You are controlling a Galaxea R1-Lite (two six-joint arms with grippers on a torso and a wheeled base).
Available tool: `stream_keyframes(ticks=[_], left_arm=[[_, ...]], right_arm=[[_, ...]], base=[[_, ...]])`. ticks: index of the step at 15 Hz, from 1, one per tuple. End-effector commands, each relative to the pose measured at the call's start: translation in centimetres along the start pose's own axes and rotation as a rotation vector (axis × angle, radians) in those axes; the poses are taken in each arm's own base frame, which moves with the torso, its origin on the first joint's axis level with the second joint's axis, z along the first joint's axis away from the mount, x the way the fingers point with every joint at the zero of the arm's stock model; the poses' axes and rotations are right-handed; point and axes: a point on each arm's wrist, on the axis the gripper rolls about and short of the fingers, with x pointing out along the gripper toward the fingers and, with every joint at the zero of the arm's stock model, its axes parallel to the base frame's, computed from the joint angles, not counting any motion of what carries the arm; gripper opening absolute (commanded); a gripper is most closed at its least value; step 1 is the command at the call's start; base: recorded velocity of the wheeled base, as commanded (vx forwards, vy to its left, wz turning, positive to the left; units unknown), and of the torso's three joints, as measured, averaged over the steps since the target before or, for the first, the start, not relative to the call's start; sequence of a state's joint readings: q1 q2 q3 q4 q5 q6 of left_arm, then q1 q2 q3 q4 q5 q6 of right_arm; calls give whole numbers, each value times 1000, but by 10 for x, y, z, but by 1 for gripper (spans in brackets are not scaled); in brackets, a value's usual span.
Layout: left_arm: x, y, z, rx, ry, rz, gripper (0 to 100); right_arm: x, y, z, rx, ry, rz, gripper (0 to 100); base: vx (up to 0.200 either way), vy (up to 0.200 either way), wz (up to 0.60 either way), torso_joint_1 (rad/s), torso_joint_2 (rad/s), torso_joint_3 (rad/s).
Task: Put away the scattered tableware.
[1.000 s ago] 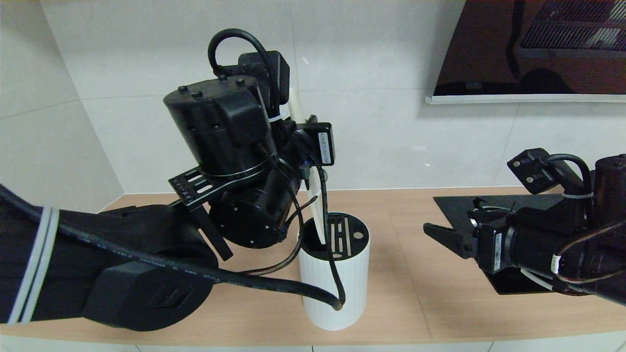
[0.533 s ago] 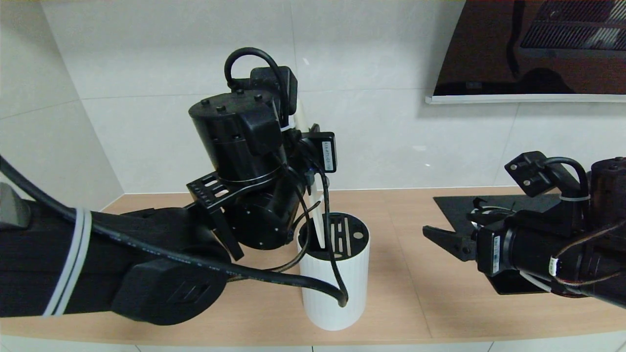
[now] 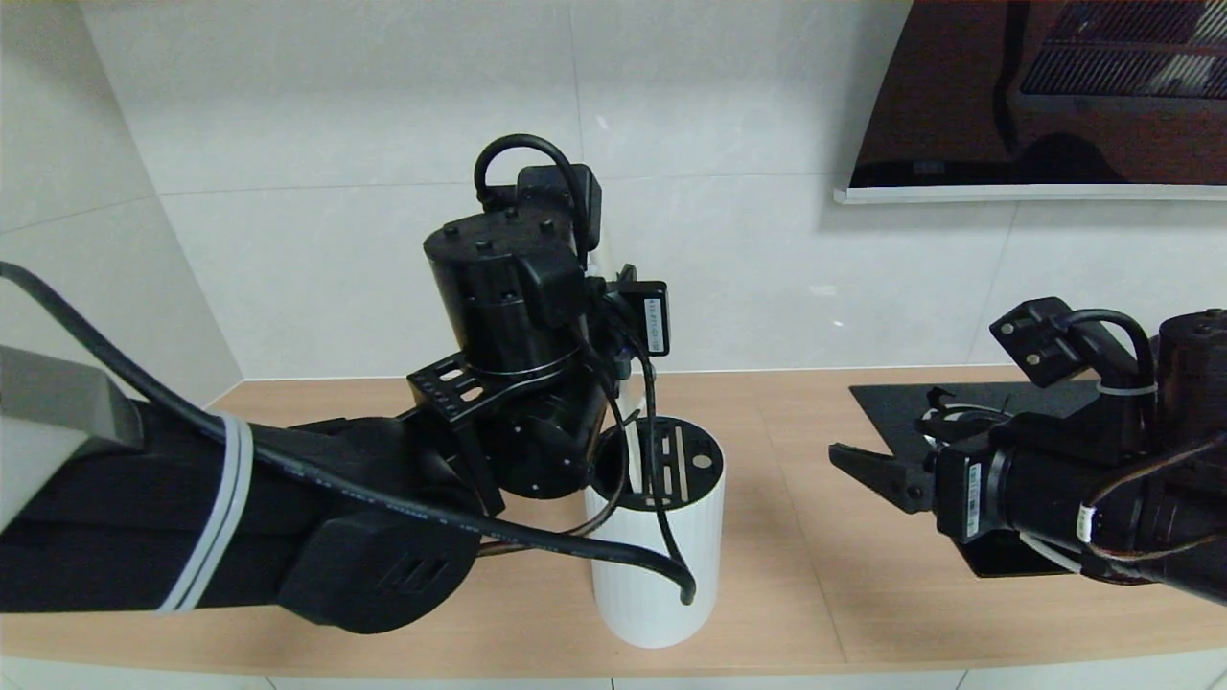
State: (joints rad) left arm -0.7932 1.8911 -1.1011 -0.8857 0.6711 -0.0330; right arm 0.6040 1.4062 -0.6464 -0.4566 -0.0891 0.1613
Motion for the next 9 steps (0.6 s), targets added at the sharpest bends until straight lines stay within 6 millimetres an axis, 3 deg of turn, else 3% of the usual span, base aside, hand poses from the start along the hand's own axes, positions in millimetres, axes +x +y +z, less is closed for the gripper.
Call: stream_keyframes(ticks=[1, 9], left_arm=[[6, -4, -14, 10, 11, 6, 0], [7, -6, -54, 61, 71, 26, 0]], right_arm=[[0, 0, 0, 0, 1, 0, 100], [1, 0, -1, -1, 5, 1, 100]], base=[[0, 0, 0, 0, 0, 0], [0, 0, 0, 0, 0, 0]])
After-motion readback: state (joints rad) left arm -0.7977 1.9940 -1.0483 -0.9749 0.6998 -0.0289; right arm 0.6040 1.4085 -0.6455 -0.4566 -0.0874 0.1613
